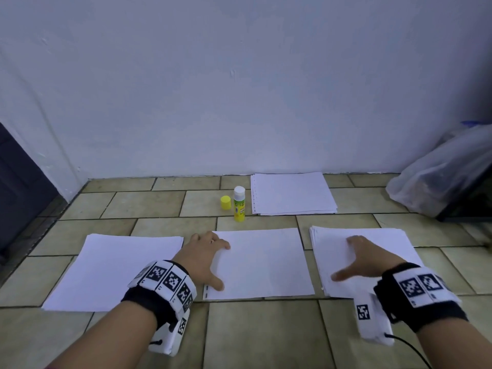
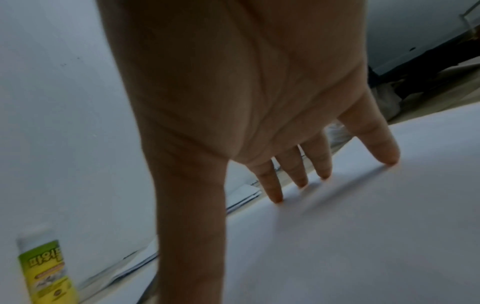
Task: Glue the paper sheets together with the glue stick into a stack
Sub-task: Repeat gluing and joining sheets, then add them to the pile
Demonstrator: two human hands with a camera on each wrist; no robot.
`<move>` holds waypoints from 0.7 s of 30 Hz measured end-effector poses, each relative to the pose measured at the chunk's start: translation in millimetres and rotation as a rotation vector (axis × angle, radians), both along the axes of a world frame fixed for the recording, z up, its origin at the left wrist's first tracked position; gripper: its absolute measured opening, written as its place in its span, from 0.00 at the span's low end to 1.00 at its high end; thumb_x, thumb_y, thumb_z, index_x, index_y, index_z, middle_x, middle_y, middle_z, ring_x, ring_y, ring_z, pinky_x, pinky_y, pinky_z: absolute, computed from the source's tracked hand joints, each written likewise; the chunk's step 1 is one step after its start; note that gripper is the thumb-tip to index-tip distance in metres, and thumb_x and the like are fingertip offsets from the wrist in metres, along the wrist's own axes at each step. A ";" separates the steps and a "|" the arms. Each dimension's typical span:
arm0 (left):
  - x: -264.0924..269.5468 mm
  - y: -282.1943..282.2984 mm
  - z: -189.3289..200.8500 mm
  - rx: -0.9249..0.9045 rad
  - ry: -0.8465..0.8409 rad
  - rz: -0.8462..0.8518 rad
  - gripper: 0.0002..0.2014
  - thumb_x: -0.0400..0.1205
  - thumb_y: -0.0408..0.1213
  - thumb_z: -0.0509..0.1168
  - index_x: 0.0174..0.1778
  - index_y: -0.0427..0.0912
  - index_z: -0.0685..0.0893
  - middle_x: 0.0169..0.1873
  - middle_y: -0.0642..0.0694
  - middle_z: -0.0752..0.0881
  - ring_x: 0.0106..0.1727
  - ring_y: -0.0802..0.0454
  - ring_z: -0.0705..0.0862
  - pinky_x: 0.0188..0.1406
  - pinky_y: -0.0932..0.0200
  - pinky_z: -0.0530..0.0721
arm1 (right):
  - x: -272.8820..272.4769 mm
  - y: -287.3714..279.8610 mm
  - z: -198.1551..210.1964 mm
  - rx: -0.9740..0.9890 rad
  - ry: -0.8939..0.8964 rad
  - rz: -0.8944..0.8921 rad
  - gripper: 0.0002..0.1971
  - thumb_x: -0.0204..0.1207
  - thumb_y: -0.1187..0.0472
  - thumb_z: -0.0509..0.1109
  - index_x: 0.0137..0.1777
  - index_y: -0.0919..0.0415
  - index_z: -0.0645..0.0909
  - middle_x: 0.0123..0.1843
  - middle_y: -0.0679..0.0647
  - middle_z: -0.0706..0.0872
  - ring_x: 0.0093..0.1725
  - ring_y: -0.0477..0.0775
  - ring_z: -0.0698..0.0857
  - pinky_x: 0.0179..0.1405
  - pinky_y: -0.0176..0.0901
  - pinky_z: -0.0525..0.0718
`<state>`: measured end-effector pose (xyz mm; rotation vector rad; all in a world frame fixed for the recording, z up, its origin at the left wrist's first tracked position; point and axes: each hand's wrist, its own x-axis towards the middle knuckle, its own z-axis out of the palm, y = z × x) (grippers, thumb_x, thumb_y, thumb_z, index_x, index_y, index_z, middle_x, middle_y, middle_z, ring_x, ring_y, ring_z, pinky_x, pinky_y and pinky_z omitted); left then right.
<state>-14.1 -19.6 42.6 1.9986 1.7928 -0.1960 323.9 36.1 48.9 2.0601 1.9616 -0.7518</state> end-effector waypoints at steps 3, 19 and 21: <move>-0.6 -2.5 0.1 -0.005 -0.015 -0.001 0.43 0.69 0.50 0.77 0.79 0.58 0.63 0.75 0.55 0.61 0.73 0.50 0.60 0.69 0.57 0.69 | 1.6 -6.4 -2.9 0.053 0.031 -0.018 0.57 0.55 0.45 0.85 0.79 0.62 0.57 0.76 0.54 0.68 0.74 0.54 0.70 0.73 0.47 0.71; -0.3 -5.6 -3.5 -0.021 -0.006 -0.014 0.46 0.72 0.50 0.76 0.82 0.48 0.58 0.78 0.53 0.60 0.75 0.49 0.59 0.73 0.57 0.68 | -26.4 -17.9 36.1 0.280 0.147 0.010 0.04 0.81 0.62 0.60 0.49 0.60 0.75 0.39 0.49 0.78 0.41 0.51 0.77 0.30 0.33 0.66; -0.5 -6.2 -4.2 -0.020 -0.007 -0.013 0.46 0.72 0.51 0.75 0.82 0.48 0.57 0.78 0.53 0.60 0.76 0.49 0.59 0.73 0.57 0.68 | -52.1 -27.7 41.8 0.301 0.211 0.081 0.05 0.80 0.62 0.60 0.43 0.58 0.74 0.38 0.49 0.78 0.41 0.53 0.78 0.30 0.37 0.66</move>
